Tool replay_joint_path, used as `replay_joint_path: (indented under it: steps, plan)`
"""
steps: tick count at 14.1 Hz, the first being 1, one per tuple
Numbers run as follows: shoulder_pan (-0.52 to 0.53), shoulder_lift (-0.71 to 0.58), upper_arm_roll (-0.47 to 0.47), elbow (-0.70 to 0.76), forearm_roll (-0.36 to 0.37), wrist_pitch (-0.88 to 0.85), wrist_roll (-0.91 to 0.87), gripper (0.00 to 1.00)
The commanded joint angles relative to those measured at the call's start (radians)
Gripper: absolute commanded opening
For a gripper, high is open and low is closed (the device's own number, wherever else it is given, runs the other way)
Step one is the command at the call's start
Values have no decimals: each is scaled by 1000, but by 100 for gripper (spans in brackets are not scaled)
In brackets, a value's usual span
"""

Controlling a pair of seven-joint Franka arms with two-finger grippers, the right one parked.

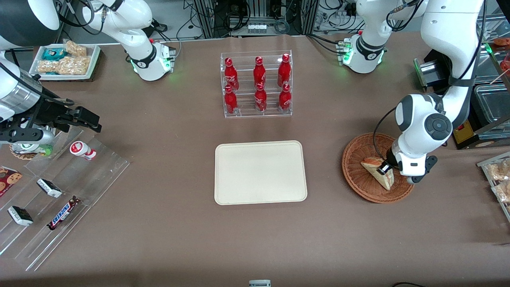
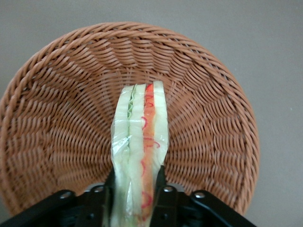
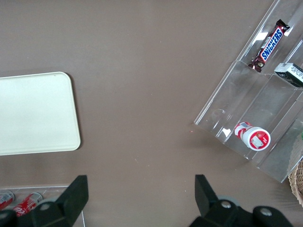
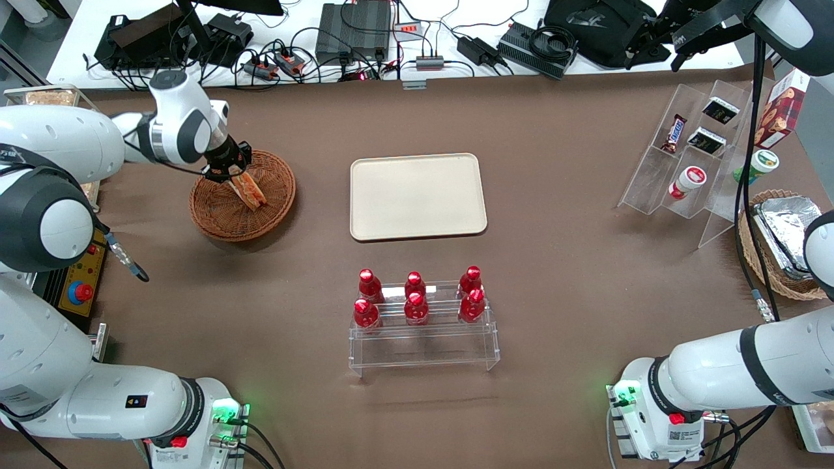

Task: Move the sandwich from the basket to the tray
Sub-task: 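Lift the sandwich and carry it over the cream tray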

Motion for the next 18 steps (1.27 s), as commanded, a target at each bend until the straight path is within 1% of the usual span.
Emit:
replay_joint_path:
  steps: [1, 3, 5, 6, 8, 9, 11, 13, 18]
  plan:
    - [-56, 24, 6, 176, 2, -213, 0, 9]
    - [-120, 52, 3, 247, 4, -250, 0, 9]
    - [-180, 72, 3, 264, 1, -234, 6, 9]
    - [-226, 92, 3, 293, 1, -217, 21, 9]
    - [-302, 156, 3, 353, 1, -204, 26, 9]
    - [-358, 194, 3, 396, 2, -191, 26, 9]
    - [-450, 253, 5, 444, 39, -155, 26, 9]
    - [-518, 309, 3, 496, 82, -102, 18, 9]
    - [-627, 405, 5, 593, 82, -45, 14, 9]
